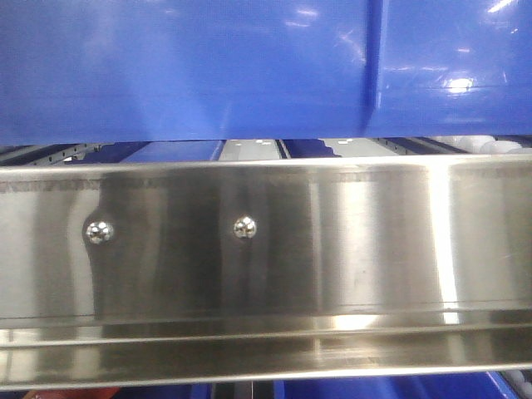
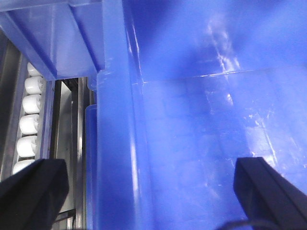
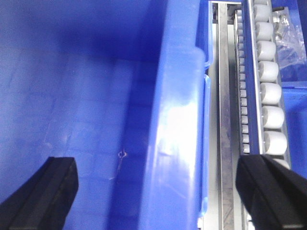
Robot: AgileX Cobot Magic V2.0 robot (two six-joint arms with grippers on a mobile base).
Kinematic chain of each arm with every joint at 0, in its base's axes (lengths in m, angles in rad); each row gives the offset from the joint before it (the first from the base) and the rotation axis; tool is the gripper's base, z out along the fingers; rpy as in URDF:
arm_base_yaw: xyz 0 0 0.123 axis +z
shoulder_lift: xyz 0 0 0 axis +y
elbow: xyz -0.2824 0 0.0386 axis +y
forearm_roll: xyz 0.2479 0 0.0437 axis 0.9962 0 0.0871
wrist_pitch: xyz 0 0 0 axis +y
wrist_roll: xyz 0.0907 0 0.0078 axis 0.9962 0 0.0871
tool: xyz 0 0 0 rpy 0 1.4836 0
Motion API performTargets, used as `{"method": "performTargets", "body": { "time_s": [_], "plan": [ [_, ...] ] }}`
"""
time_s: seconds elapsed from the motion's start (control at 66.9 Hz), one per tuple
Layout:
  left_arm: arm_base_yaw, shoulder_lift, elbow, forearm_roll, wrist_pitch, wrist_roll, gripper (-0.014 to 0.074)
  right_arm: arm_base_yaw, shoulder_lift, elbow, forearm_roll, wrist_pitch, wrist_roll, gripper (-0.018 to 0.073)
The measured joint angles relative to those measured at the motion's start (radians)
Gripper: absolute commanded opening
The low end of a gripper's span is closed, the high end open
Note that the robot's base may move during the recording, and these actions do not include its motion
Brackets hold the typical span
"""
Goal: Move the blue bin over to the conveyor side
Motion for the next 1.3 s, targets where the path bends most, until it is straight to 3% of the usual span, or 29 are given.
{"method": "performTargets", "body": {
  "time_s": [0.254,0.688,1.301],
  "plan": [
    [0.051,-0.019,0.052,-0.020,-0.011,0.000,0.0601,0.000,0.000,0.000,0.000,0.000,0.031,0.0551],
    [0.056,-0.045,0.149,-0.029,-0.183,0.000,0.0601,0.000,0.000,0.000,0.000,0.000,0.031,0.0551],
    [0.056,-0.003,0.149,-0.078,-0.144,0.000,0.0601,0.000,0.003,0.000,0.000,0.000,0.031,0.0551]
  ]
}}
